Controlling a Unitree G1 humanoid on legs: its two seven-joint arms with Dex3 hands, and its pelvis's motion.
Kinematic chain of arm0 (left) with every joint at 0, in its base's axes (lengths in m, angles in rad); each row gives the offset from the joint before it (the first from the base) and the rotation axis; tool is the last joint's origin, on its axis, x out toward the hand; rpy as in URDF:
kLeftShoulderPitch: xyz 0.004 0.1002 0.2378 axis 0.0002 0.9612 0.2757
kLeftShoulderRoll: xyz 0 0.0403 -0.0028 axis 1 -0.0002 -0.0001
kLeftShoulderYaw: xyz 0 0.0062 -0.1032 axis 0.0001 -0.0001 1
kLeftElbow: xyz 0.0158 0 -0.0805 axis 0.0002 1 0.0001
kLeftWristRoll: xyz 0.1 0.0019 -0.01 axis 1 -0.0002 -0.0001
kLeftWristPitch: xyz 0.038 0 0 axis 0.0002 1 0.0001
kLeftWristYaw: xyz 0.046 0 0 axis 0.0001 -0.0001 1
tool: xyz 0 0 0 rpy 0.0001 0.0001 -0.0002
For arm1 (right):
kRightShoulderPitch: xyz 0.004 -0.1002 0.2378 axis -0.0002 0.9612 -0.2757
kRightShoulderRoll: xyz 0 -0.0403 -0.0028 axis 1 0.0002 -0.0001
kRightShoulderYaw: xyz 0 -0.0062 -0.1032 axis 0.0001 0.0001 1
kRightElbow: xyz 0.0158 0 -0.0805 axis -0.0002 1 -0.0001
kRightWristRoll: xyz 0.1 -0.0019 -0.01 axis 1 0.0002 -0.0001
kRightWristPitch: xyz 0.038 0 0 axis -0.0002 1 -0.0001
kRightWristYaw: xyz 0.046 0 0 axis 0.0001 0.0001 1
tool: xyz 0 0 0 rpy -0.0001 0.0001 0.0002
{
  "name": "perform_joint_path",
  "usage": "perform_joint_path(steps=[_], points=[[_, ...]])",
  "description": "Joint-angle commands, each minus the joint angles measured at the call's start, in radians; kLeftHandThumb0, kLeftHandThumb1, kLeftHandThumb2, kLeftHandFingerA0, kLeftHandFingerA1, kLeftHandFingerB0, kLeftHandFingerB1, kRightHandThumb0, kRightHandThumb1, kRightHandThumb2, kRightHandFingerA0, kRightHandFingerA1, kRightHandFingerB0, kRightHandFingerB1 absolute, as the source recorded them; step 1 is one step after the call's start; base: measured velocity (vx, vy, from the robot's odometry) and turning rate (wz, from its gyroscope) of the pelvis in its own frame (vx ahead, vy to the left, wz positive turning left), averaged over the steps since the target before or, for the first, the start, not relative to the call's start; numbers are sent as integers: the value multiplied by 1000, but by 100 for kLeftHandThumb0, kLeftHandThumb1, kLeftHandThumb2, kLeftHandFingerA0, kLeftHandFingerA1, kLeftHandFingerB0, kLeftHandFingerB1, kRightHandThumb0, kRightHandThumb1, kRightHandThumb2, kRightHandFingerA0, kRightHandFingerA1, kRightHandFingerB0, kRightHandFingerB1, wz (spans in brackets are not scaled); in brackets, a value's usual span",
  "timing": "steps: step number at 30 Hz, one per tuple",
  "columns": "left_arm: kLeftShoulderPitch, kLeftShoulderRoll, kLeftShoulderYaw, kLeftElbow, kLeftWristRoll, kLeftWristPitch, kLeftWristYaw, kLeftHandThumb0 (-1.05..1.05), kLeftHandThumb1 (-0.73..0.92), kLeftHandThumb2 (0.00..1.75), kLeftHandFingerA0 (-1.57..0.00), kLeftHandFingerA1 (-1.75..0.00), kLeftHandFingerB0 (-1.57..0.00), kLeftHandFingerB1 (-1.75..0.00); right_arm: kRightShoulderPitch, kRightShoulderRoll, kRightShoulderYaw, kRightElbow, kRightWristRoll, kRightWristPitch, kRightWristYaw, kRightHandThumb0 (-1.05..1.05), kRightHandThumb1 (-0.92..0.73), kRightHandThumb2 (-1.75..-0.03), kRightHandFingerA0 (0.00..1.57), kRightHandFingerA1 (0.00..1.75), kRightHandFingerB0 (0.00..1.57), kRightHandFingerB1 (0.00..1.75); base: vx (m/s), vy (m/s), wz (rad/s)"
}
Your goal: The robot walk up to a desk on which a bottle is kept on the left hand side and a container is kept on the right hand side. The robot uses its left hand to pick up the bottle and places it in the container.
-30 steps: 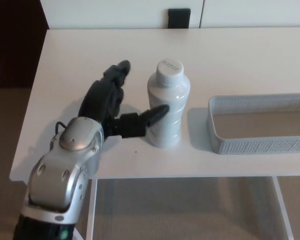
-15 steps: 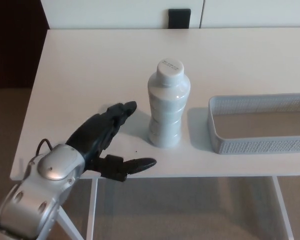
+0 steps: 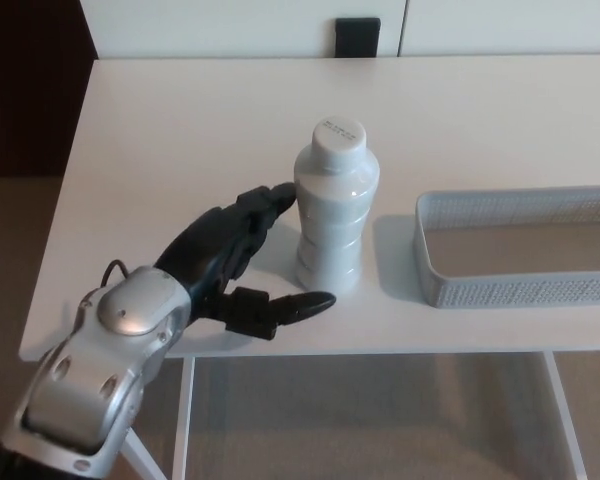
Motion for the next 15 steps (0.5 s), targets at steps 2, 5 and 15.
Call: perform_joint_path(steps=[2, 5, 15], points=[[-47, -50, 23, 62, 20, -31, 25, -48, 42, 68, 0, -15, 0, -4, -10, 5, -2, -3, 4, 20, -12, -25, -71, -61, 44, 49, 43, 47, 0, 0, 0], [-67, -70, 28, 83, 25, -23, 33, -48, 42, 68, 0, -15, 0, -4, -16, 4, 1, 6, 0, 14, -10, -25, -71, -61, 43, 49, 43, 47, 0, 0, 0], [-152, -180, 46, 233, 60, -44, 127, -50, 34, 64, 0, -3, 0, 0, -11, 13, 16, -5, 4, 6, -4, -27, -70, -60, 43, 49, 44, 48, 0, 0, 0]])
